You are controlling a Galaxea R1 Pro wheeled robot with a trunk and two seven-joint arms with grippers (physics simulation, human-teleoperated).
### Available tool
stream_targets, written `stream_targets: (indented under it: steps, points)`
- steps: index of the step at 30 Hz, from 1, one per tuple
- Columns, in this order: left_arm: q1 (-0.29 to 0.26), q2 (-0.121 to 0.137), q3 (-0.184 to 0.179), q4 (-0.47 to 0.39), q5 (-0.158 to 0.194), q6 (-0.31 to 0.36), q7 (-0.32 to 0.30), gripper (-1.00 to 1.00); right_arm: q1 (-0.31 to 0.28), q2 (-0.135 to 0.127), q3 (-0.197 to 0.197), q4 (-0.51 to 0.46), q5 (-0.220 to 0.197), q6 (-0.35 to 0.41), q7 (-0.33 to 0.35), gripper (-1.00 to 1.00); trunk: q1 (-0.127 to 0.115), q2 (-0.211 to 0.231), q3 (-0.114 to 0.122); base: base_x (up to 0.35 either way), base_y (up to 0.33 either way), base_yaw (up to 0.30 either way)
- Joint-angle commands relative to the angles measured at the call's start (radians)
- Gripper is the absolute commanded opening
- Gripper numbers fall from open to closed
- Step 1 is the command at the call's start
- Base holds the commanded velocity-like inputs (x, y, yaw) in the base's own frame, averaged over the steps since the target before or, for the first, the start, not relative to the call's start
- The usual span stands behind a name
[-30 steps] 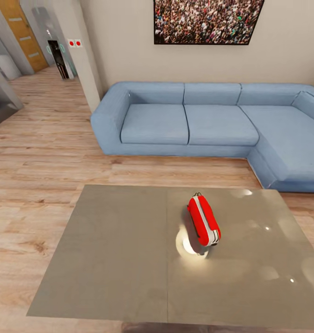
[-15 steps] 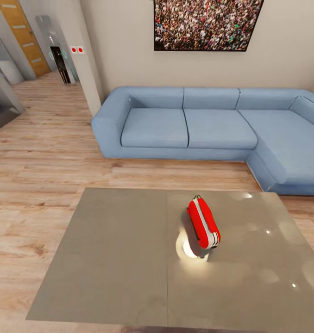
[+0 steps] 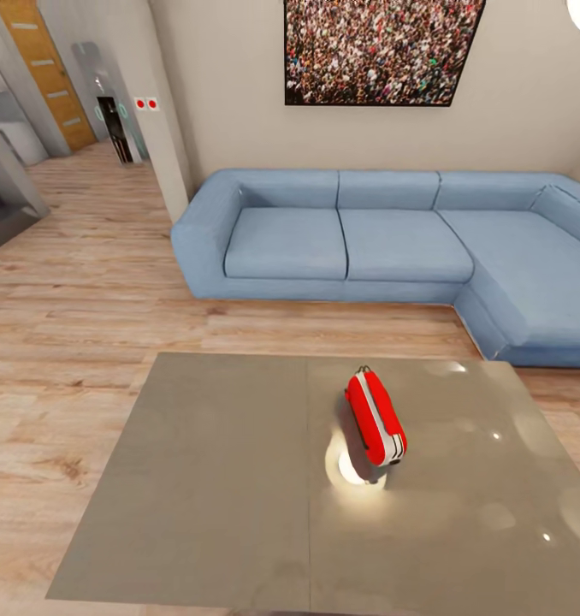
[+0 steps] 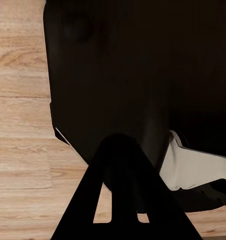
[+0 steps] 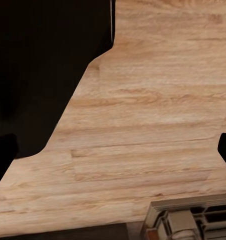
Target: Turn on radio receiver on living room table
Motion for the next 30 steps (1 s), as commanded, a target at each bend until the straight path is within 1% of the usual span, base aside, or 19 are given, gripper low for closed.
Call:
stream_targets:
  steps: [1, 10, 11, 12, 21, 23, 28, 30]
  points:
    - [0.000, 0.000, 0.000, 0.000, 0.000, 0.000, 0.000, -1.00, 0.000, 0.000, 0.000, 0.000, 0.000, 0.000, 0.000, 1.00, 0.000, 0.000, 0.002, 0.000, 0.000, 0.000]
    - [0.009, 0.008, 0.003, 0.000, 0.002, -0.031, -0.004, -1.00, 0.000, 0.000, 0.001, 0.001, 0.000, -0.006, 0.000, 1.00, 0.000, 0.000, 0.016, 0.000, 0.000, 0.000]
    - [0.009, 0.009, 0.003, 0.000, 0.002, -0.035, -0.006, -1.00, 0.000, 0.000, 0.001, 0.001, 0.000, -0.011, 0.000, 1.00, 0.000, 0.000, 0.018, 0.000, 0.000, 0.000]
    - [0.009, 0.007, 0.004, -0.001, 0.003, -0.042, -0.010, -1.00, 0.000, 0.000, 0.000, 0.001, -0.001, -0.036, 0.000, 1.00, 0.000, 0.000, 0.019, 0.000, 0.000, 0.000]
    - [0.009, 0.012, 0.005, -0.001, 0.012, -0.033, -0.009, -1.00, 0.000, -0.001, -0.001, 0.001, -0.002, -0.046, 0.008, 1.00, 0.000, 0.000, 0.025, 0.000, 0.000, 0.000]
    - [0.009, 0.015, 0.004, -0.009, 0.005, -0.042, -0.010, -1.00, 0.000, -0.001, -0.001, 0.001, -0.003, -0.052, 0.010, 1.00, 0.000, 0.000, 0.028, 0.000, 0.000, 0.000]
    - [0.009, 0.017, 0.001, -0.010, 0.007, -0.044, -0.011, -1.00, 0.000, 0.000, -0.002, 0.001, -0.004, -0.059, 0.011, 1.00, 0.000, 0.000, 0.036, 0.000, 0.000, 0.000]
    - [0.009, 0.017, 0.001, -0.011, 0.002, -0.044, -0.011, -1.00, 0.000, -0.001, -0.002, 0.001, -0.005, -0.059, 0.011, 1.00, 0.000, 0.000, 0.039, 0.000, 0.000, 0.000]
